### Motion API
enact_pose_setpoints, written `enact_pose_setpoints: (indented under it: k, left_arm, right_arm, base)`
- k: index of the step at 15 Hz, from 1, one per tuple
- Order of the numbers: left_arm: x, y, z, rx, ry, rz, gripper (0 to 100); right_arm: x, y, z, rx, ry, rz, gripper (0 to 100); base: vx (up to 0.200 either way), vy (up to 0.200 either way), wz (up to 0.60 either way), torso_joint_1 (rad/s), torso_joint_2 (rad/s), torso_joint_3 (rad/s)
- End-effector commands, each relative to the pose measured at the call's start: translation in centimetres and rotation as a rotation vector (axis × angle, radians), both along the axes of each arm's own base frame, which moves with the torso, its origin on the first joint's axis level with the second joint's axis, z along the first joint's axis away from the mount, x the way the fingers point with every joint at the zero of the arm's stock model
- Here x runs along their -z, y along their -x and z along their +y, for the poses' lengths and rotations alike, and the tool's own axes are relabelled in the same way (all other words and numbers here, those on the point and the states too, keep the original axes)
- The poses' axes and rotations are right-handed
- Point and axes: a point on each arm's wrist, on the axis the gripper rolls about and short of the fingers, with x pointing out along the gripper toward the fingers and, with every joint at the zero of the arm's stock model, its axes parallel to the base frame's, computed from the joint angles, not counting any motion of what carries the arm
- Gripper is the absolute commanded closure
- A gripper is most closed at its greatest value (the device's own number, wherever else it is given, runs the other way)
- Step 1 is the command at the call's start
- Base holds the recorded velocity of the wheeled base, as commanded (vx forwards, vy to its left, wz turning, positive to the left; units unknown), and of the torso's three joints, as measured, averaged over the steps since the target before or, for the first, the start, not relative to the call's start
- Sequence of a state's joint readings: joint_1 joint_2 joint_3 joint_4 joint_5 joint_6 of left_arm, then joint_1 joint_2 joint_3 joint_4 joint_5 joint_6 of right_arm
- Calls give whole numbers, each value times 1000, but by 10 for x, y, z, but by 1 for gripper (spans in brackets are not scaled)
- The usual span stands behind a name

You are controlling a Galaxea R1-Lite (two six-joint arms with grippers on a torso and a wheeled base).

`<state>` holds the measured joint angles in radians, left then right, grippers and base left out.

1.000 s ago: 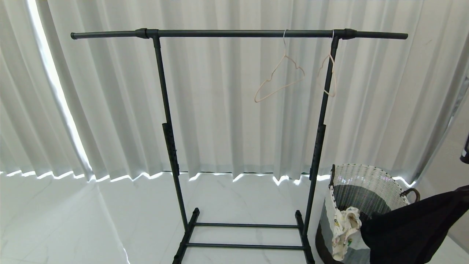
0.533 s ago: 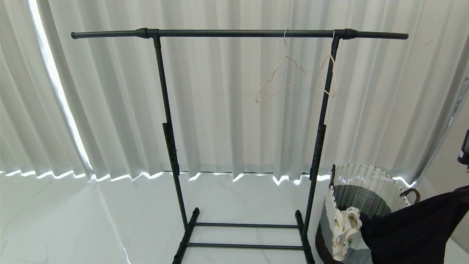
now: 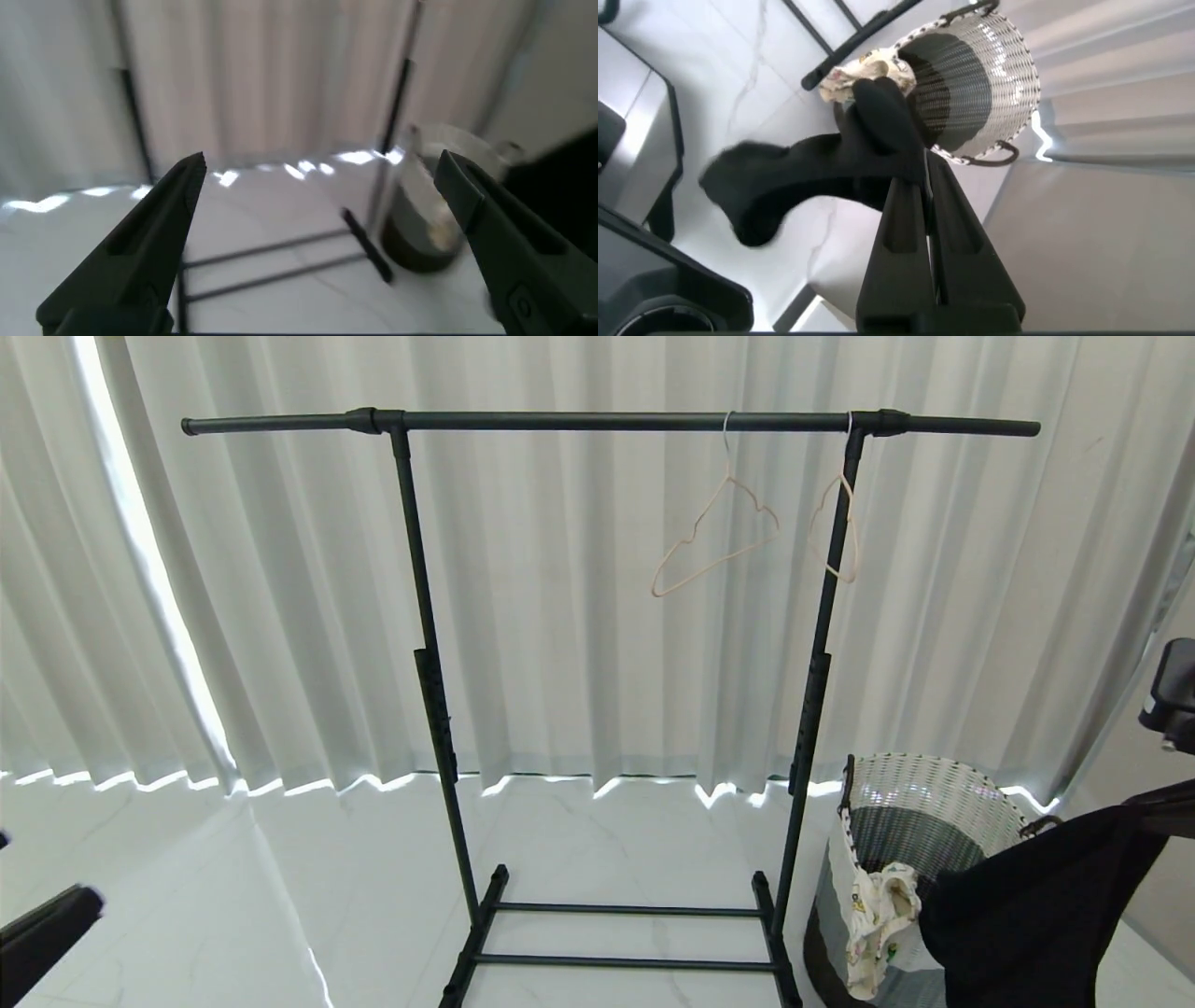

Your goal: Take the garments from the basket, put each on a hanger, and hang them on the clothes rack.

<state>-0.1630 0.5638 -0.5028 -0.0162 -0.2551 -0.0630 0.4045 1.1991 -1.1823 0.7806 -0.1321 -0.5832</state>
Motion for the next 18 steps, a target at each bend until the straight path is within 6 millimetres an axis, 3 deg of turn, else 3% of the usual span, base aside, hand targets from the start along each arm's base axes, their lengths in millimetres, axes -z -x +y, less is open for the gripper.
enact_pose_setpoints:
  k: [1,3,6,7,8,10,14,16,18]
  left_arm:
    - [-17,-79,-43,303,-13,268,0]
    - [-8,-119,-86,428,-53,404,0]
    - [-8,-162,-126,466,-69,422,0]
    - [-8,-169,-130,454,-65,417,0]
    - [-5,-181,-152,446,-80,424,0]
    - [13,-166,-194,521,-132,488,0]
    - [58,-99,-289,515,-110,675,0]
    - [81,-90,-327,531,-100,701,0]
    - [89,-98,-360,548,-74,681,0]
  right_arm:
    - [0,-2,2,-3,-3,2,100]
    - [-3,-4,7,-4,-43,-20,100]
    - [-7,-4,9,-10,-59,-33,100]
    - [-8,-4,9,-10,-60,-36,100]
    - [-11,-4,9,-5,-71,-46,100]
    - [-10,-7,11,8,-80,-36,100]
    - [-11,-12,21,-4,-106,-18,100]
    - [-11,-15,28,-20,-114,-5,100]
    - [-11,-18,32,-34,-111,3,100]
  base:
    - [0,0,0,0,0,0]
    - [0,0,0,0,0,0]
    - [0,0,0,0,0,0]
    - [0,0,0,0,0,0]
    - [0,0,0,0,0,0]
    - [0,0,0,0,0,0]
    - [0,0,0,0,0,0]
    - [0,0,0,0,0,0]
    - [0,0,0,0,0,0]
